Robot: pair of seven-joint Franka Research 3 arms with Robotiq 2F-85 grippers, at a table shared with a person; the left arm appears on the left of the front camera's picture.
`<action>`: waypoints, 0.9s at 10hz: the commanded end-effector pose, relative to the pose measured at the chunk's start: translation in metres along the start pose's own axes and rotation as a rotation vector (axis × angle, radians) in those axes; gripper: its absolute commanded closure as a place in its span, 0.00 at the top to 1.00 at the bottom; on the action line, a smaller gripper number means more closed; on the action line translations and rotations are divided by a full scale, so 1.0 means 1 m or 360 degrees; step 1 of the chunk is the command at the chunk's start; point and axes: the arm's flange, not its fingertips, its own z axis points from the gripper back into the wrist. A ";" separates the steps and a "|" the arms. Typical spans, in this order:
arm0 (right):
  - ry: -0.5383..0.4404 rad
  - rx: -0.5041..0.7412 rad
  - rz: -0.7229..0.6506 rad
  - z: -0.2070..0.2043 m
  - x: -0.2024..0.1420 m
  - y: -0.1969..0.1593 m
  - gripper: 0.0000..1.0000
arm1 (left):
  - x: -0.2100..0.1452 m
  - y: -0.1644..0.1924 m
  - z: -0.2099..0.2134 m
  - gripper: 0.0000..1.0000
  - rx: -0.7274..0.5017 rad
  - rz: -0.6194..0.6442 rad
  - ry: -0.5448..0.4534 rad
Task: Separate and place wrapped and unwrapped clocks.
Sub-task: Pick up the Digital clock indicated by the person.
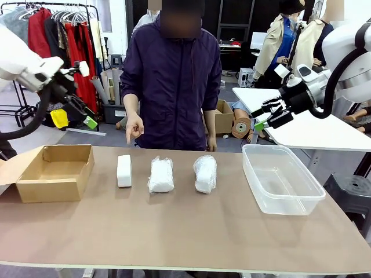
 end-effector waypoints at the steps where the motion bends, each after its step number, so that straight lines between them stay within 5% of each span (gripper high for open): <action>1: 0.0001 -0.0002 0.0002 0.001 0.000 0.000 1.00 | 0.024 -0.025 -0.003 1.00 0.0105 0.0238 0.0117; 3: 0.0001 -0.0002 0.0002 0.001 0.000 0.000 1.00 | 0.029 -0.033 0.001 1.00 0.0065 0.0134 0.0106; 6: 0.0001 -0.0002 0.0002 0.001 0.000 0.000 1.00 | 0.008 -0.020 0.031 1.00 -0.0243 -0.0424 -0.0138; 9: 0.0001 -0.0002 0.0002 0.001 0.000 0.000 1.00 | -0.002 -0.011 0.042 1.00 -0.0313 -0.0640 -0.0219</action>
